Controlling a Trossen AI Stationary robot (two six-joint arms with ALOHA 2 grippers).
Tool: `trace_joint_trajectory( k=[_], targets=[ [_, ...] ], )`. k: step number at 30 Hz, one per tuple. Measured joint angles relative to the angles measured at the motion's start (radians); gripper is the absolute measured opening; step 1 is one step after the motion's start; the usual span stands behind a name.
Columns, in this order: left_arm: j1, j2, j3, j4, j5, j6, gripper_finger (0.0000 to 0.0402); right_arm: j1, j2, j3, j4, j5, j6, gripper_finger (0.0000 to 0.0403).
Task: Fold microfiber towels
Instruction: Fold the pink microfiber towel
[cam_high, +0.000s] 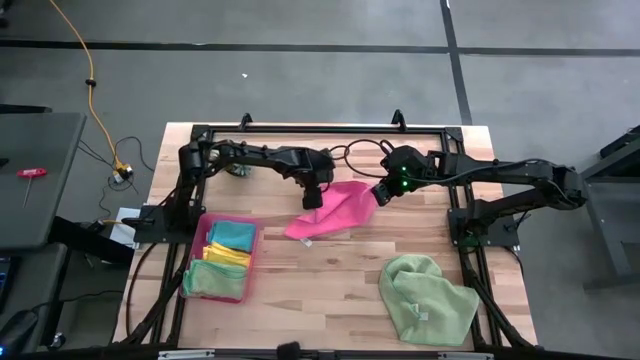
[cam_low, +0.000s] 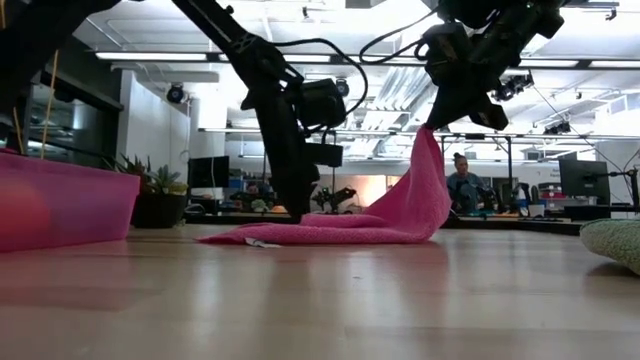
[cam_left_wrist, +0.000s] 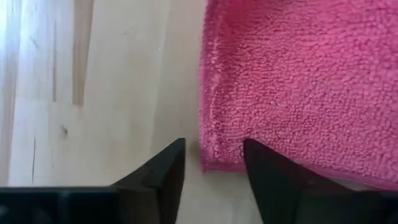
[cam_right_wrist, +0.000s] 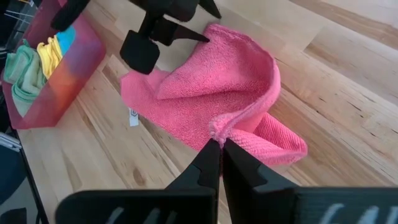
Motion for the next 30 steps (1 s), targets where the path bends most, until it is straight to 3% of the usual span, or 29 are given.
trace_joint_trajectory(
  k=[6,13,23,30],
  targets=[
    [-0.035,-0.003,0.005,-0.058,-0.034,-0.019,0.0017,0.0,0.0,0.0,0.0,0.002,-0.012,0.0],
    [-0.025,-0.093,0.053,-0.19,-0.06,-0.039,0.0003,-0.022,-0.009,0.022,-0.039,0.002,-0.114,0.0],
    [0.039,-0.441,0.154,-0.281,-0.148,-0.076,0.0001,-0.123,-0.016,0.299,-0.355,0.099,-0.382,0.0],
    [0.095,-0.556,0.291,-0.275,-0.298,0.001,0.0,-0.28,-0.006,0.415,-0.395,0.136,-0.515,0.0]
  ],
)
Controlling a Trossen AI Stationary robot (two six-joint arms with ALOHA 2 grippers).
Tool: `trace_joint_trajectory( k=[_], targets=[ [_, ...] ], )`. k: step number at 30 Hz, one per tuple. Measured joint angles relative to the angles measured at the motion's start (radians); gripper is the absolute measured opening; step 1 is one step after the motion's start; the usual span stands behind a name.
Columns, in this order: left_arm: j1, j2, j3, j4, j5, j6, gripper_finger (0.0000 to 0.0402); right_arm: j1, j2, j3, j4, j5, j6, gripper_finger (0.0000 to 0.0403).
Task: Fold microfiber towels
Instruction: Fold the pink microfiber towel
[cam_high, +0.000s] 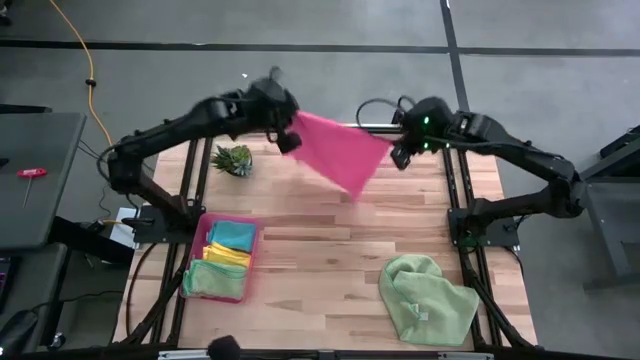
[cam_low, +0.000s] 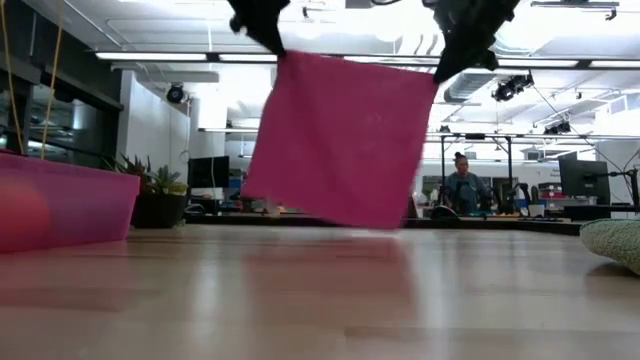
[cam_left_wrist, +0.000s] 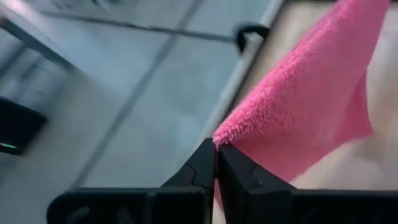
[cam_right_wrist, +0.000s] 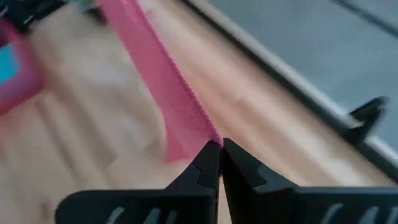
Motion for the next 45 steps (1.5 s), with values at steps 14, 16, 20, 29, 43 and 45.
trace_joint_trajectory(
  k=[14,16,20,29,43,45],
  targets=[
    [0.146,0.039,0.038,0.279,-0.047,0.19,0.0,-0.253,0.188,0.333,-0.095,-0.002,-0.298,0.0],
    [0.134,0.037,0.017,0.254,-0.048,0.156,0.0,-0.244,0.198,0.361,-0.123,-0.002,-0.297,0.0],
    [0.117,0.037,-0.057,0.199,-0.056,0.081,0.0,-0.202,0.202,0.343,-0.159,0.008,-0.256,0.0],
    [-0.003,0.039,-0.355,0.203,-0.089,-0.095,0.0,-0.058,0.203,0.079,-0.149,0.055,-0.133,0.0],
    [-0.38,0.038,-0.604,0.166,-0.015,-0.545,0.0,0.223,0.202,-0.244,-0.066,0.006,0.138,0.0],
    [-0.441,0.038,-0.62,0.168,-0.005,-0.624,0.0,0.275,0.202,-0.281,-0.037,-0.022,0.194,0.0]
  ],
)
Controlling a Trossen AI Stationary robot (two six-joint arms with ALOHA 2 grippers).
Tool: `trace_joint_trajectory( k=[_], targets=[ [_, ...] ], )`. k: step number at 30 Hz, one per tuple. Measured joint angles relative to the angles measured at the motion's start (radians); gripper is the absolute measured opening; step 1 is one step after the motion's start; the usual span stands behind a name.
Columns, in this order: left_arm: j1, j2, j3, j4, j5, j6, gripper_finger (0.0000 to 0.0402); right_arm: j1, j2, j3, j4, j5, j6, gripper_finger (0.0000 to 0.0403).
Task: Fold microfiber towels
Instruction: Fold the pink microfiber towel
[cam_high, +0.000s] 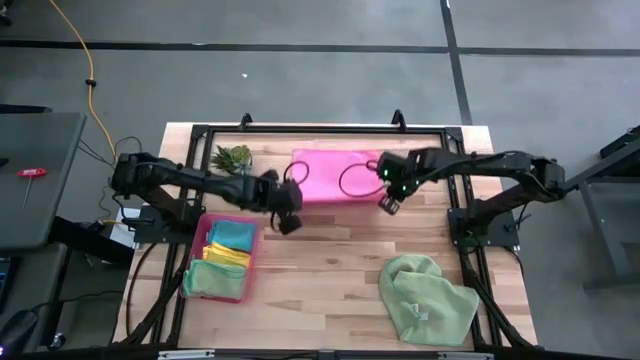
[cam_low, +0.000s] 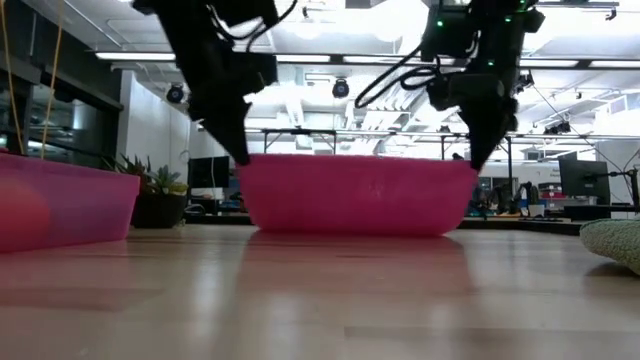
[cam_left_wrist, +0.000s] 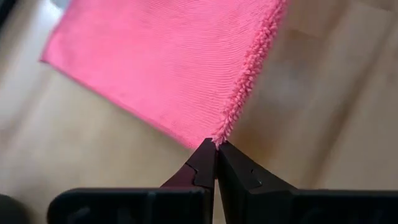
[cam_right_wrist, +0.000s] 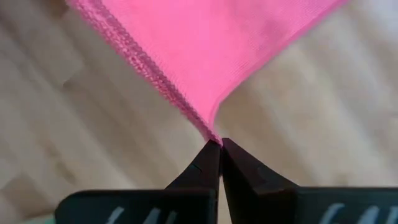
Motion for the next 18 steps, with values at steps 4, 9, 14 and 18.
trace_joint_trajectory(
  k=[4,9,14,18],
  targets=[
    [-0.12,0.0,-0.028,0.013,0.004,-0.173,0.0,0.114,0.0,-0.057,0.053,-0.063,0.12,0.0],
    [-0.252,0.0,-0.039,0.02,0.015,-0.349,0.0,0.264,0.0,-0.076,0.079,-0.089,0.257,0.0],
    [-0.341,0.0,-0.04,0.02,0.058,-0.468,0.0,0.373,0.0,-0.076,0.116,-0.191,0.365,0.0],
    [-0.363,0.0,-0.04,0.009,0.063,-0.476,0.0,0.395,0.0,-0.076,0.142,-0.186,0.376,0.0]
  ],
)
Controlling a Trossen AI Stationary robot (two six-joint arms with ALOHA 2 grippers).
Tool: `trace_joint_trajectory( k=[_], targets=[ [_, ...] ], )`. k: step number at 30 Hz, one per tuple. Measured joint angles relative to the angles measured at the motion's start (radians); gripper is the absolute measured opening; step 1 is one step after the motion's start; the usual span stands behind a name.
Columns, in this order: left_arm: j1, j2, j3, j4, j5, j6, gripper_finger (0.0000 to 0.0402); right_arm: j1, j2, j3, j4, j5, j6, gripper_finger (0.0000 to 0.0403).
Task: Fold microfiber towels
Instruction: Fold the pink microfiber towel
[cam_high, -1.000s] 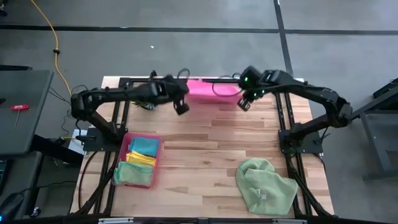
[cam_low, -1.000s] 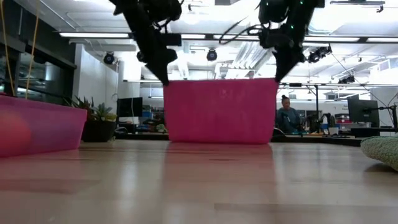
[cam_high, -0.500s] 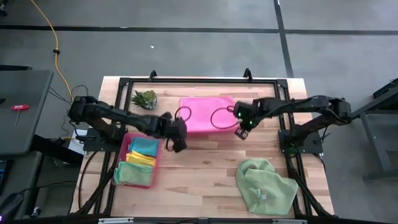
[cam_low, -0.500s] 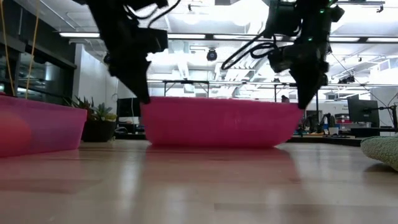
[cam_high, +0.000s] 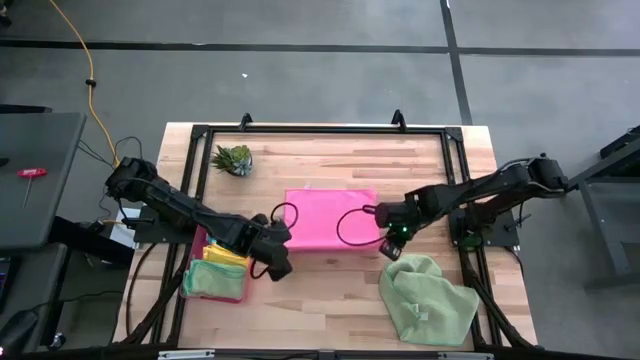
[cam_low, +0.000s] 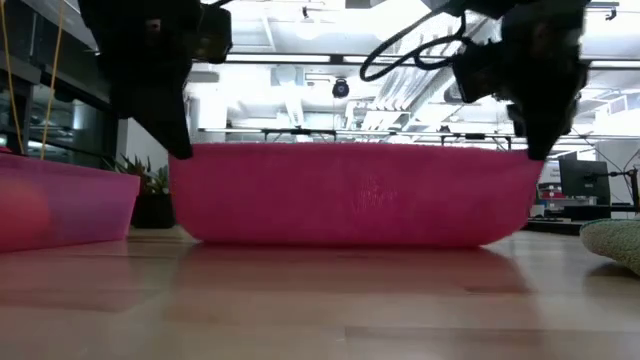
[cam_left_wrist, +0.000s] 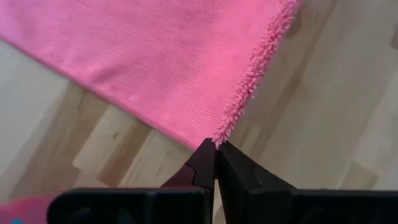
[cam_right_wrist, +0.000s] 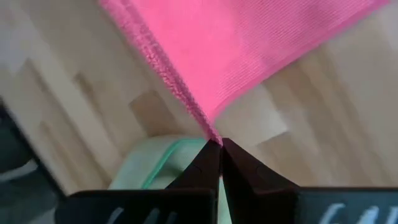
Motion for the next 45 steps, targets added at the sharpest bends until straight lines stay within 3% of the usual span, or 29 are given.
trace_joint_trajectory(
  k=[6,12,21,28,38,45],
  targets=[
    [0.075,0.0,-0.001,-0.008,-0.068,0.041,0.0,-0.1,0.0,0.0,-0.003,0.155,-0.002,0.0],
    [0.181,0.001,-0.001,-0.018,-0.151,0.113,0.0,-0.203,0.0,0.0,-0.002,0.237,-0.002,0.0],
    [0.297,0.079,-0.017,-0.007,-0.146,0.167,0.0,-0.28,0.05,0.0,0.014,0.24,-0.004,0.0],
    [0.317,0.12,-0.018,0.016,-0.153,0.114,0.0,-0.283,0.134,0.0,0.095,0.238,-0.002,0.0],
    [0.333,0.121,-0.018,0.035,-0.294,0.073,0.0004,-0.316,0.223,0.0,0.182,0.241,0.019,0.0],
    [0.352,0.144,-0.017,0.053,-0.273,0.07,0.0005,-0.337,0.241,0.0,0.228,0.294,0.017,0.0]
  ],
)
